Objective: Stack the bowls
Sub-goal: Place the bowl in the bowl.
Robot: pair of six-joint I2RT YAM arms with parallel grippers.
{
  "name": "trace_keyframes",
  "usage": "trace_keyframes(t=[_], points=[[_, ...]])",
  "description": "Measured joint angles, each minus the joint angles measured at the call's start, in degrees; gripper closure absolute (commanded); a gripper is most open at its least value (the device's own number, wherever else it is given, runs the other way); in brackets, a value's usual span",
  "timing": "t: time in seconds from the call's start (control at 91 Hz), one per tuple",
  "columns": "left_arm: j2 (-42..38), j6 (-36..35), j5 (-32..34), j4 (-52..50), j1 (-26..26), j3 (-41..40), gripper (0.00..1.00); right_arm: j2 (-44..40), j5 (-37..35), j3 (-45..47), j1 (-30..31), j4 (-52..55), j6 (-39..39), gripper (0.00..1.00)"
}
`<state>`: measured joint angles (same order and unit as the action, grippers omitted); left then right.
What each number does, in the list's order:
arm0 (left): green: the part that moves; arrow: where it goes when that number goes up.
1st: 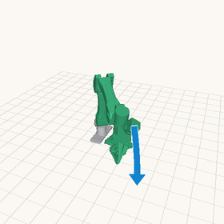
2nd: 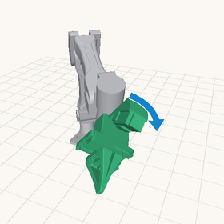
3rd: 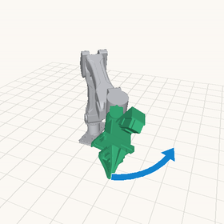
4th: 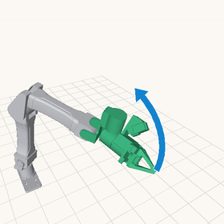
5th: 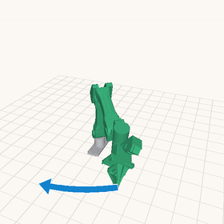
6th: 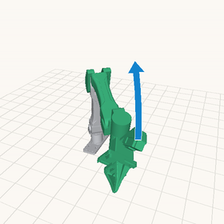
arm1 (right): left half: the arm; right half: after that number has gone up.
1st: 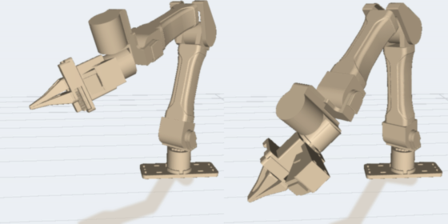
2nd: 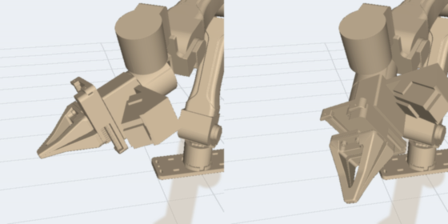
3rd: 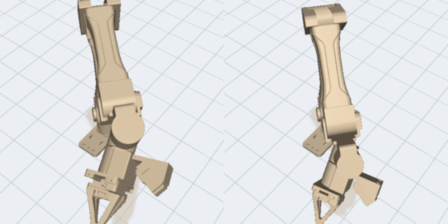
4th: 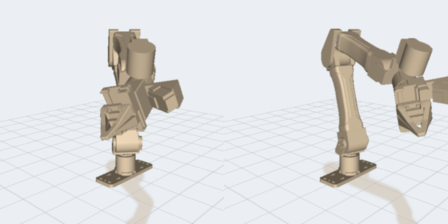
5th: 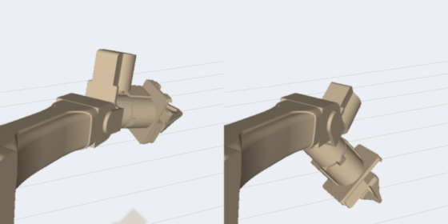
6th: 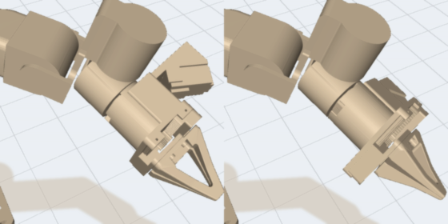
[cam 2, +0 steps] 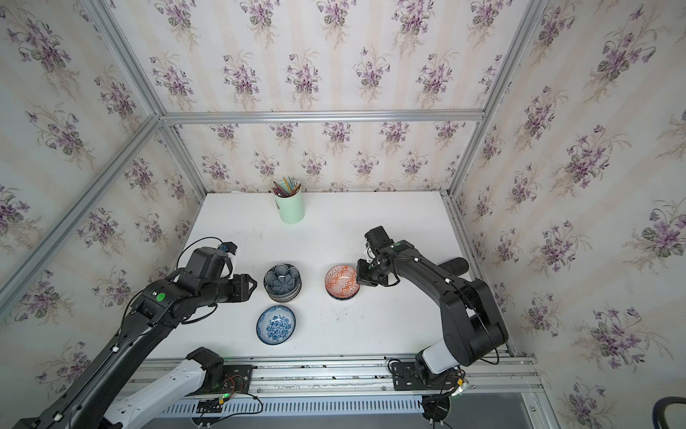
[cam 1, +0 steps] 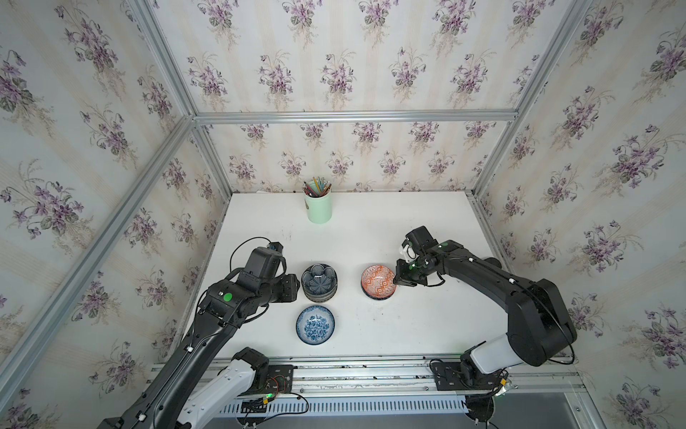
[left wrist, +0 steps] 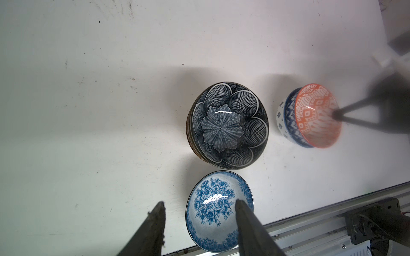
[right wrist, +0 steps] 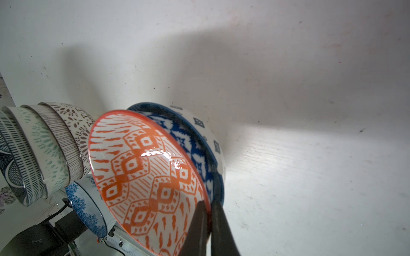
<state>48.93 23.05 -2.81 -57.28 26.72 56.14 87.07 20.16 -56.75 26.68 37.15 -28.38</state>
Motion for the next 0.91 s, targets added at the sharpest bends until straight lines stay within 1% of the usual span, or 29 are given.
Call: trace_keyframes(t=[0.912], points=[[0.9, 0.0, 0.0, 0.0, 0.4, 0.0, 0.47, 1.0, 0.0, 0.0, 0.0, 0.0, 0.0, 1.0]])
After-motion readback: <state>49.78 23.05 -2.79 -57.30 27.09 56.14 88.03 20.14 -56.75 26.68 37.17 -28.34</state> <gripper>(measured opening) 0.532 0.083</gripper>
